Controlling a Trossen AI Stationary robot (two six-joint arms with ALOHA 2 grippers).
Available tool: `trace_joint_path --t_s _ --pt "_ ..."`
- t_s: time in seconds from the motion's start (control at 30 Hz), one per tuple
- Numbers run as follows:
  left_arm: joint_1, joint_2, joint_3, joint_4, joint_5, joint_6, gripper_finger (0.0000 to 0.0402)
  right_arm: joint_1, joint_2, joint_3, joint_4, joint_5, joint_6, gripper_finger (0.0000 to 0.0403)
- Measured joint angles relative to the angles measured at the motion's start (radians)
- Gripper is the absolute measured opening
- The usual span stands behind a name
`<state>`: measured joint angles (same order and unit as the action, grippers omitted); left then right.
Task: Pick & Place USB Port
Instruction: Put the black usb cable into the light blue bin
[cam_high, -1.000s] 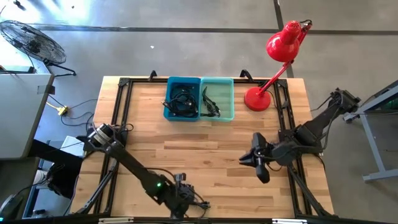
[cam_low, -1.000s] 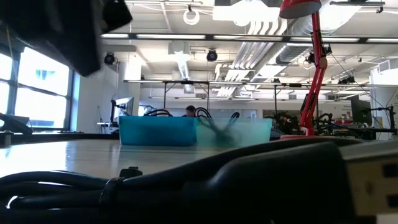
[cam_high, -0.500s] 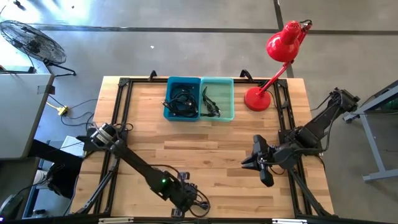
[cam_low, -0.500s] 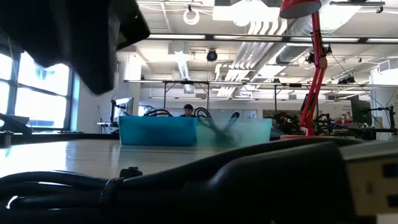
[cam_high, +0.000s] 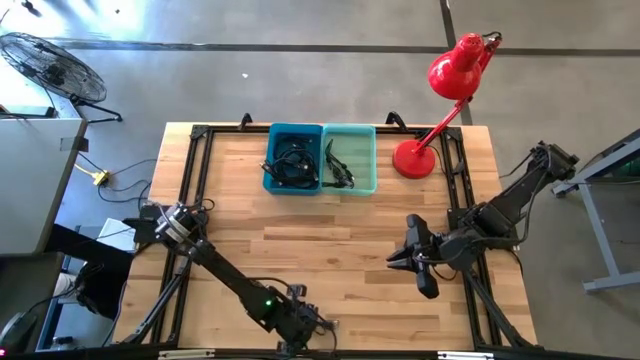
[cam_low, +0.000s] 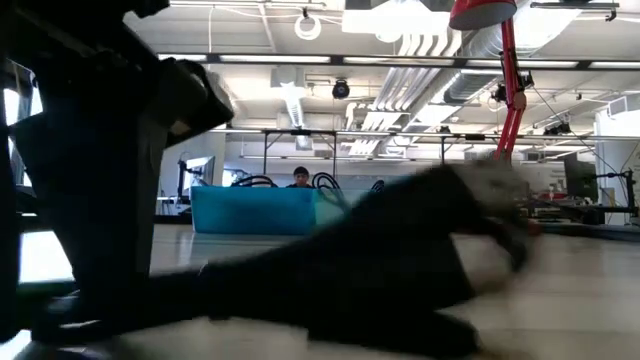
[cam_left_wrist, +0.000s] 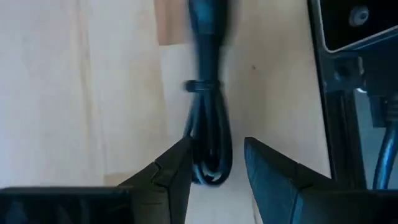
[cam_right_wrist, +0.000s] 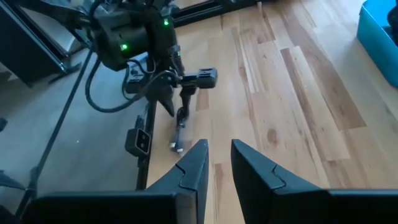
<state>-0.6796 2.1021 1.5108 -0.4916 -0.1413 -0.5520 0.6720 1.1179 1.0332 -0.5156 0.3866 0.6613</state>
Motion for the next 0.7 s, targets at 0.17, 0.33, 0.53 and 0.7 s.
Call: trace_joint_path --t_s 0.17,0.33,0.53,0.7 --pt "0.004 0.032 0.003 0.003 -0.026 -0.004 0.0142 -0.006 0.000 0.000 0.004 0.000 0.002 0.0062" --pt "0.006 0.056 0.006 -0.007 -0.022 -0.035 0.0082 -0.006 0.000 0.000 0.003 0.000 0.007 0.0062" --pt "0.006 0.043 0.004 -0.017 -0.027 -0.082 0.0021 -0.006 0.000 0.000 0.011 0.031 -0.055 0.0062" --pt "0.006 -0.011 -0.003 -0.051 -0.083 -0.107 0.0009 -0.005 0.000 0.000 0.084 0.040 -0.218 0.0062"
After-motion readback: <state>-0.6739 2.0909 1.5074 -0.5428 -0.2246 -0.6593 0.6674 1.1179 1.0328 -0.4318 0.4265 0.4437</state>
